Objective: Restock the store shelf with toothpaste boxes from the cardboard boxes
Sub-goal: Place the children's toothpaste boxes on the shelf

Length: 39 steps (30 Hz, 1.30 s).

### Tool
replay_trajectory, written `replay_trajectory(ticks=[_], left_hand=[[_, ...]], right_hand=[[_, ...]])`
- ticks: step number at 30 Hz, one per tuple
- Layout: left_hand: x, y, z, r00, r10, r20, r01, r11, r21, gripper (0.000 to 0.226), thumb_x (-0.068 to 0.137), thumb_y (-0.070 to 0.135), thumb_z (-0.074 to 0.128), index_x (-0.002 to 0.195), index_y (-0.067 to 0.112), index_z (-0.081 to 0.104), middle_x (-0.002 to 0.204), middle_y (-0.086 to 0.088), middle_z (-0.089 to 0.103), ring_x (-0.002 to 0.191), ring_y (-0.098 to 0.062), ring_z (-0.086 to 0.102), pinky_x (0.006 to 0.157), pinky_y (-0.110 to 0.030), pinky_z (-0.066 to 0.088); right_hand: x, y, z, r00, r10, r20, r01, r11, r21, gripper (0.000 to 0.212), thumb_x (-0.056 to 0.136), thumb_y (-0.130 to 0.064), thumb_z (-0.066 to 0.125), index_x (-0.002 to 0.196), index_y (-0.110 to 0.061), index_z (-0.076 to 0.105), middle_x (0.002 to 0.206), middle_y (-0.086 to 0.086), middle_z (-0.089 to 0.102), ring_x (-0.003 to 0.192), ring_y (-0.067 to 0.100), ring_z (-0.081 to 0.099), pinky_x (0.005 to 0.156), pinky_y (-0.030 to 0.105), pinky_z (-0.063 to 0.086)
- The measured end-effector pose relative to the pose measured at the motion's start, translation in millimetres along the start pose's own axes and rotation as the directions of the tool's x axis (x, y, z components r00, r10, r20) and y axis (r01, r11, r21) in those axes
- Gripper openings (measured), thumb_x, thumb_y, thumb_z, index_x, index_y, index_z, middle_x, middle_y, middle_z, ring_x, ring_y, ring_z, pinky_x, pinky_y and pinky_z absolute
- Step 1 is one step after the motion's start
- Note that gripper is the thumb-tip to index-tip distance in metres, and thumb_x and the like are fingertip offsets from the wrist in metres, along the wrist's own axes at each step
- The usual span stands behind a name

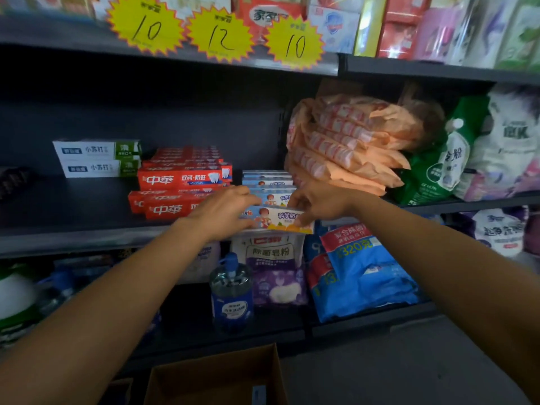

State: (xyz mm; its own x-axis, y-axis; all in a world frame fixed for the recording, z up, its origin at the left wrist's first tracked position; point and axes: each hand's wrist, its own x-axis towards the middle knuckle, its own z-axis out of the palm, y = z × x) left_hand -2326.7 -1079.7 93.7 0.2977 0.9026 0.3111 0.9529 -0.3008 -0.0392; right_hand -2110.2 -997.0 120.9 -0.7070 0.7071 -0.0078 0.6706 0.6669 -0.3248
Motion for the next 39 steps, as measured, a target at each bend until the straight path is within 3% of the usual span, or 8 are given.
replay_trajectory(ticks=[4, 8, 13, 15, 24, 29, 33, 39], left_hand=[[38.7, -11.5, -9.6, 0.998, -0.066, 0.011, 0.066, 0.997, -0.045, 0.046, 0.090, 0.022, 0.065, 0.134, 0.019, 0.053, 0.125, -0.007, 0.055, 0.116, -0.024, 0.049, 0.097, -0.036, 0.041], [73.7, -18.8, -7.0, 0.993, -0.099, 0.057, 0.100, 0.995, 0.000, 0.047, 0.088, 0.026, 0.067, 0.132, 0.019, 0.054, 0.125, -0.007, 0.054, 0.114, -0.026, 0.050, 0.094, -0.039, 0.044], [100.6, -27.2, 16.2, 0.986, -0.133, 0.097, 0.130, 0.991, 0.037, 0.046, 0.088, 0.024, 0.066, 0.132, 0.022, 0.054, 0.131, -0.007, 0.054, 0.117, -0.027, 0.051, 0.096, -0.042, 0.045], [106.3, -29.4, 26.5, 0.983, -0.133, 0.129, 0.129, 0.991, 0.042, 0.045, 0.089, 0.023, 0.066, 0.132, 0.022, 0.054, 0.132, -0.007, 0.054, 0.119, -0.026, 0.051, 0.097, -0.043, 0.045], [111.6, -35.1, 43.2, 0.990, -0.071, 0.126, 0.056, 0.992, 0.116, 0.036, 0.085, 0.025, 0.070, 0.118, 0.013, 0.064, 0.118, -0.006, 0.055, 0.108, -0.025, 0.055, 0.089, -0.039, 0.048], [108.6, -39.5, 44.0, 0.989, -0.068, 0.130, 0.054, 0.993, 0.108, 0.040, 0.085, 0.017, 0.070, 0.124, 0.016, 0.061, 0.122, -0.006, 0.056, 0.111, -0.024, 0.054, 0.092, -0.036, 0.048], [111.6, -39.1, 46.2, 0.988, -0.086, 0.132, 0.069, 0.989, 0.128, 0.037, 0.086, 0.015, 0.067, 0.122, 0.013, 0.061, 0.122, -0.008, 0.056, 0.111, -0.025, 0.055, 0.093, -0.038, 0.049], [122.2, -44.8, 51.2, 0.986, -0.103, 0.133, 0.085, 0.987, 0.136, 0.034, 0.086, 0.012, 0.065, 0.120, 0.013, 0.061, 0.122, -0.008, 0.056, 0.110, -0.027, 0.055, 0.091, -0.038, 0.049]], right_hand=[[18.8, 8.2, -25.4, 0.998, -0.020, -0.059, 0.012, 0.990, -0.137, 0.031, 0.081, -0.017, 0.075, 0.110, -0.011, 0.064, 0.100, 0.002, 0.065, 0.089, 0.016, 0.058, 0.073, 0.025, 0.043], [38.7, 19.7, -36.9, 0.991, -0.032, -0.134, -0.002, 0.969, -0.246, 0.040, 0.082, -0.018, 0.073, 0.119, -0.012, 0.057, 0.100, -0.002, 0.054, 0.090, 0.013, 0.050, 0.067, 0.022, 0.037], [71.1, 48.9, -23.9, 0.988, -0.006, -0.156, -0.045, 0.947, -0.319, 0.038, 0.079, -0.020, 0.074, 0.112, -0.012, 0.056, 0.102, 0.002, 0.055, 0.098, 0.022, 0.054, 0.077, 0.031, 0.042], [80.9, 58.7, -16.6, 0.992, 0.003, -0.129, -0.045, 0.944, -0.327, 0.038, 0.081, -0.020, 0.073, 0.114, -0.012, 0.057, 0.111, 0.006, 0.058, 0.104, 0.023, 0.054, 0.086, 0.034, 0.045], [95.5, 74.4, -0.7, 0.992, -0.039, -0.121, -0.027, 0.864, -0.502, 0.038, 0.083, -0.029, 0.067, 0.120, -0.024, 0.058, 0.129, 0.001, 0.052, 0.118, 0.020, 0.047, 0.097, 0.039, 0.041], [97.5, 71.0, 1.5, 0.991, -0.005, -0.131, -0.065, 0.849, -0.524, 0.036, 0.083, -0.032, 0.064, 0.118, -0.032, 0.057, 0.125, -0.003, 0.053, 0.119, 0.019, 0.047, 0.103, 0.053, 0.034], [101.2, 71.0, 2.0, 0.992, -0.028, -0.127, -0.044, 0.846, -0.531, 0.036, 0.087, -0.025, 0.060, 0.124, -0.023, 0.055, 0.127, 0.004, 0.053, 0.118, 0.022, 0.049, 0.092, 0.035, 0.041], [113.5, 77.7, 2.5, 0.993, -0.024, -0.118, -0.039, 0.860, -0.509, 0.036, 0.089, -0.023, 0.060, 0.124, -0.018, 0.055, 0.130, 0.010, 0.052, 0.118, 0.026, 0.049, 0.096, 0.038, 0.043]])
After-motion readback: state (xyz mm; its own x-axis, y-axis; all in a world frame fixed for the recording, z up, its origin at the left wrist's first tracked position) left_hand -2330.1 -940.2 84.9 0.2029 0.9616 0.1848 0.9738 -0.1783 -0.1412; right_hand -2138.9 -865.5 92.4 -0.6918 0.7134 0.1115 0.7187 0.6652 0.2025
